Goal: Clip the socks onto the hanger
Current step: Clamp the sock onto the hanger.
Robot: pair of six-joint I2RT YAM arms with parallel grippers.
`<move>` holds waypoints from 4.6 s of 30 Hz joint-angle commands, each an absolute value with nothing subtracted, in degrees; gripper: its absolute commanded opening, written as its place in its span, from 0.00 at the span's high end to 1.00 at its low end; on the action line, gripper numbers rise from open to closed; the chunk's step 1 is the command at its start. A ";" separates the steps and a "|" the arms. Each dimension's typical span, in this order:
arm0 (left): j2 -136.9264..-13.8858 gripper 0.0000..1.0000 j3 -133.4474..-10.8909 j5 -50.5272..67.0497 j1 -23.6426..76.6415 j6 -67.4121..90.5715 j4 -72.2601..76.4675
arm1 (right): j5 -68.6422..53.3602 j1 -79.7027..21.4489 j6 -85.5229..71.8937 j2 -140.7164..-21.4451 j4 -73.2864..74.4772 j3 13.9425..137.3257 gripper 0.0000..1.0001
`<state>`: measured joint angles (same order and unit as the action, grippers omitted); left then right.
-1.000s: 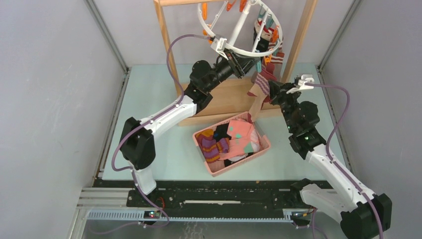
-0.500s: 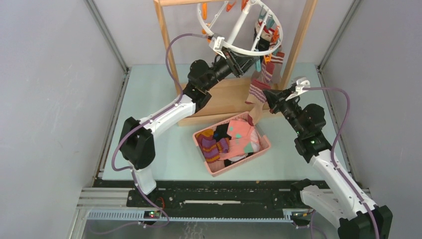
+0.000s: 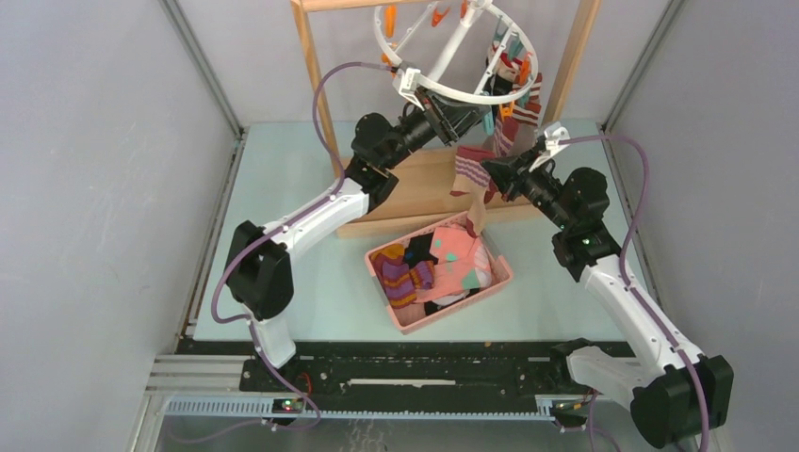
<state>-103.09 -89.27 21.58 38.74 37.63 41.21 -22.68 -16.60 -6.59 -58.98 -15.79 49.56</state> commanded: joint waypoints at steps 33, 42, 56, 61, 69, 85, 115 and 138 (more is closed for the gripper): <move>-100.72 0.99 -88.37 24.77 37.51 39.29 46.32 | -28.47 -12.14 -15.50 -61.04 -20.90 55.55 1.00; -100.93 0.99 -88.58 25.36 37.52 39.20 46.32 | -28.16 -12.04 -16.91 -61.26 -20.81 56.52 1.00; -101.33 0.99 -89.47 26.88 37.52 39.03 46.32 | -27.33 -11.30 -18.94 -61.01 -18.36 57.64 1.00; -101.41 0.99 -89.77 27.51 37.46 38.70 46.69 | -27.02 -10.57 -19.73 -60.21 -15.45 57.60 1.00; -102.17 0.99 -91.47 30.74 37.30 38.76 48.09 | -31.53 -10.46 -20.47 -60.58 -13.23 58.24 1.00; -103.09 0.98 -91.93 35.19 37.13 38.64 48.94 | -35.94 -9.46 -26.05 -62.89 -11.69 61.54 1.00; -104.46 0.98 -93.42 40.51 37.05 39.55 51.59 | -38.63 -7.56 -32.36 -65.48 -9.41 64.36 1.00; -104.67 0.97 -94.18 43.24 37.00 37.88 51.47 | -39.28 -7.47 -34.53 -65.06 -10.32 64.38 1.00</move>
<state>-104.81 -91.57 37.12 36.16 38.54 49.84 -38.89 -7.86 -32.77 -65.54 -7.97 62.00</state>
